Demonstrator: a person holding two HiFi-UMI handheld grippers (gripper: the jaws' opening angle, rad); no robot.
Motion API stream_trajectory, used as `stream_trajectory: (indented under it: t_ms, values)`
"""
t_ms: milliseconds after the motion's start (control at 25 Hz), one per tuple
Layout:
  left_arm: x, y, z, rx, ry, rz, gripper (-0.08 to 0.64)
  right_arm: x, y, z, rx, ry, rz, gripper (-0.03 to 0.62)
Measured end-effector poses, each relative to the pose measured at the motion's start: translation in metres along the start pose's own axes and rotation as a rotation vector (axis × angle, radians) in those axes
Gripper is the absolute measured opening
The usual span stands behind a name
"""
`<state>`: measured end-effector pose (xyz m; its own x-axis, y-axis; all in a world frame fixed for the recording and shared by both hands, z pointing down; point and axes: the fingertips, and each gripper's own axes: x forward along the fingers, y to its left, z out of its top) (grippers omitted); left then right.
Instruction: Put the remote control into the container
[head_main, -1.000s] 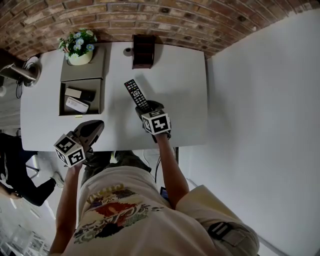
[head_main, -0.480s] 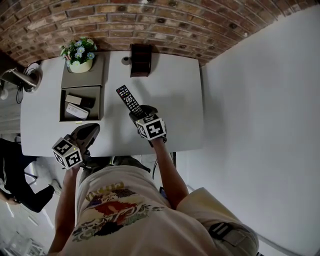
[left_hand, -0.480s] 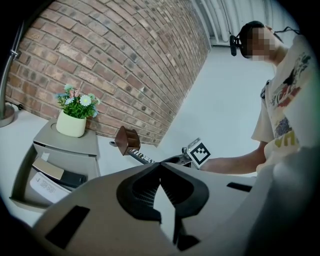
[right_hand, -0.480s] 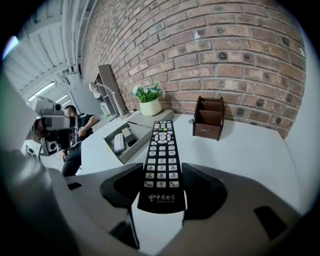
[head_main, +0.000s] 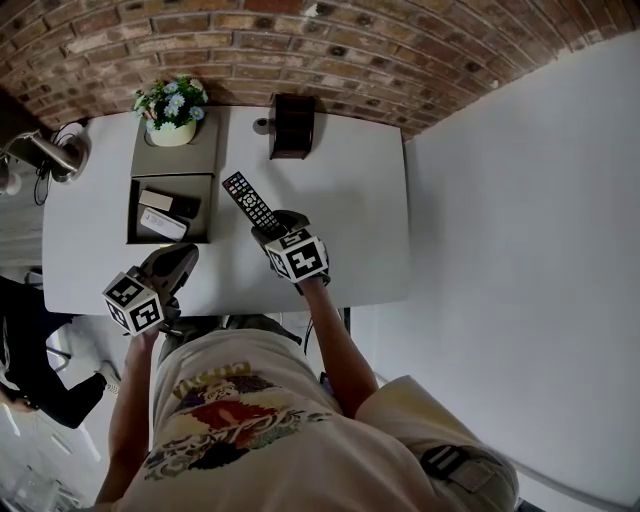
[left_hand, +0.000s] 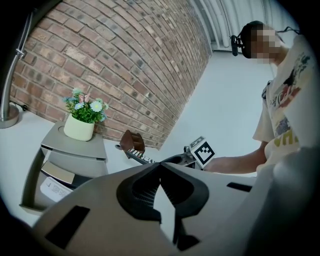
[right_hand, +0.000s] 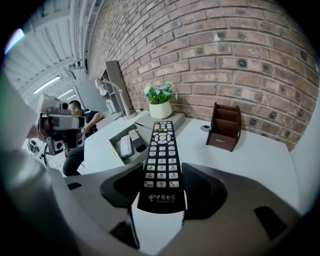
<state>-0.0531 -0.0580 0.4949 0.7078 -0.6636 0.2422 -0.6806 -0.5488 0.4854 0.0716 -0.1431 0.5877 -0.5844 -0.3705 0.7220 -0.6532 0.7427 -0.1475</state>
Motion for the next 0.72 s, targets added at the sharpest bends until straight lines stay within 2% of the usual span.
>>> stream_trajectory:
  t_ms: [360, 720]
  values:
    - [-0.036, 0.036, 0.009, -0.043, -0.020, -0.011, 0.005, 0.021, 0.035, 0.024, -0.008, 0.023, -0.017, 0.245]
    - [-0.068, 0.076, 0.016, -0.054, -0.016, -0.027, 0.005, 0.045, 0.067, 0.050, -0.020, 0.043, -0.028, 0.245]
